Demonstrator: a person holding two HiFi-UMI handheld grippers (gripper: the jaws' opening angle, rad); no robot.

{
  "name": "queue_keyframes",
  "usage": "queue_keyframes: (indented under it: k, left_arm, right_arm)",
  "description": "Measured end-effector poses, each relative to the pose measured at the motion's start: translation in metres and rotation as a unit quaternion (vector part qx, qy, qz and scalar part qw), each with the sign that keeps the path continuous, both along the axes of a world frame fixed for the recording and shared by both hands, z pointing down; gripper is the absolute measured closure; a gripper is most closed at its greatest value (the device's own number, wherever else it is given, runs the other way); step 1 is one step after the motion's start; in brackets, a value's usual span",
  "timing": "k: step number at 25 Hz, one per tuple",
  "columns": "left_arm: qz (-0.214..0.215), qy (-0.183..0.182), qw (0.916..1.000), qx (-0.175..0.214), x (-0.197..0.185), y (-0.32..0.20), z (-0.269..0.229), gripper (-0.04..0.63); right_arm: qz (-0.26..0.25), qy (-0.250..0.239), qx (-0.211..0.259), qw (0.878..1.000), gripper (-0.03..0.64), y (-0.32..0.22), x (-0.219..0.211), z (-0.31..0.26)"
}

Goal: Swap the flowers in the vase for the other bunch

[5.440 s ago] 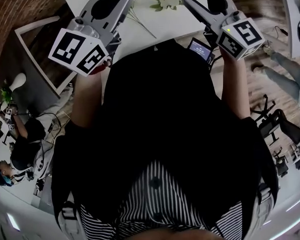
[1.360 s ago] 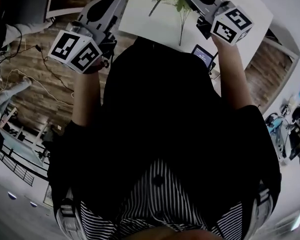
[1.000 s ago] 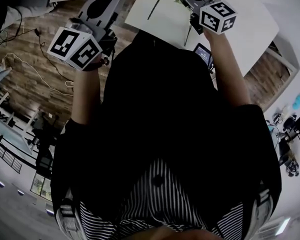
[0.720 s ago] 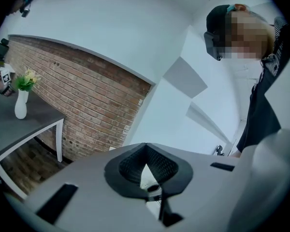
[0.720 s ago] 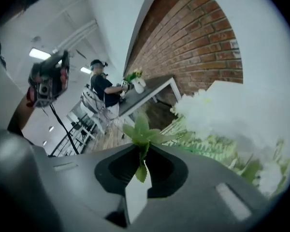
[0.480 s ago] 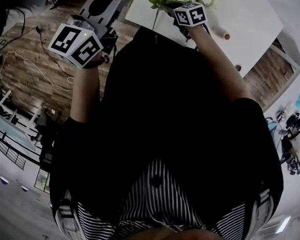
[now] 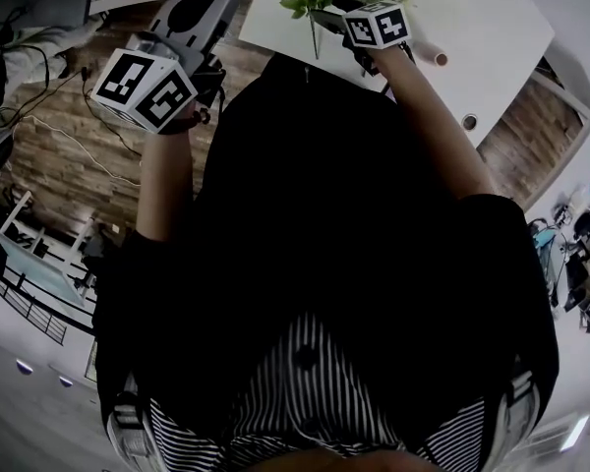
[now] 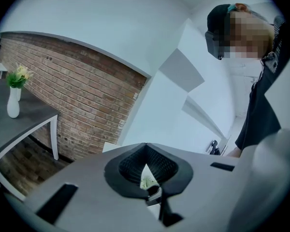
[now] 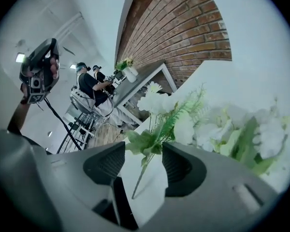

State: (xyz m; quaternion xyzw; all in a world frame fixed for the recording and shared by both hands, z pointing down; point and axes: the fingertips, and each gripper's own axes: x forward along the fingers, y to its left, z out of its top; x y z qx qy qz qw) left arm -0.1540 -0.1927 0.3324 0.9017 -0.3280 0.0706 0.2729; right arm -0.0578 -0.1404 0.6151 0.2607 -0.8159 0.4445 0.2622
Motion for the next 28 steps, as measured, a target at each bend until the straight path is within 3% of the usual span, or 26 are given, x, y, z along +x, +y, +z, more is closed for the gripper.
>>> queue_keyframes:
  k: [4, 7, 12, 17, 20, 24, 28]
  left_arm:
    - [0.021, 0.016, 0.9996, 0.004, 0.018, -0.006, 0.005, 0.589]
    - [0.038, 0.021, 0.999, 0.004, 0.033, -0.01, 0.006, 0.589]
    - [0.056, 0.025, 0.9981, 0.004, 0.048, -0.016, 0.003, 0.589]
    - [0.056, 0.024, 0.9981, 0.003, 0.048, -0.017, 0.003, 0.589]
    - [0.047, 0.024, 0.9986, -0.004, 0.039, -0.019, 0.009, 0.589]
    - [0.039, 0.027, 0.9988, -0.009, 0.029, -0.022, 0.012, 0.589]
    - [0.039, 0.029, 0.9988, -0.008, 0.024, -0.018, 0.007, 0.589]
  right_arm:
    - [0.04, 0.034, 0.024, 0.998, 0.376, 0.009, 0.04, -0.021]
    - [0.098, 0.078, 0.031, 0.992, 0.376, 0.017, 0.086, -0.022]
    - [0.179, 0.119, -0.018, 0.976, 0.374, 0.022, 0.133, 0.001]
    - [0.22, 0.113, -0.069, 0.966, 0.371, 0.014, 0.143, 0.027]
    - [0.234, 0.103, -0.106, 0.961, 0.37, 0.007, 0.137, 0.044]
    - [0.228, 0.138, -0.144, 0.953, 0.37, 0.002, 0.136, 0.071]
    - [0.204, 0.181, -0.138, 0.952, 0.406, -0.004, 0.138, 0.081]
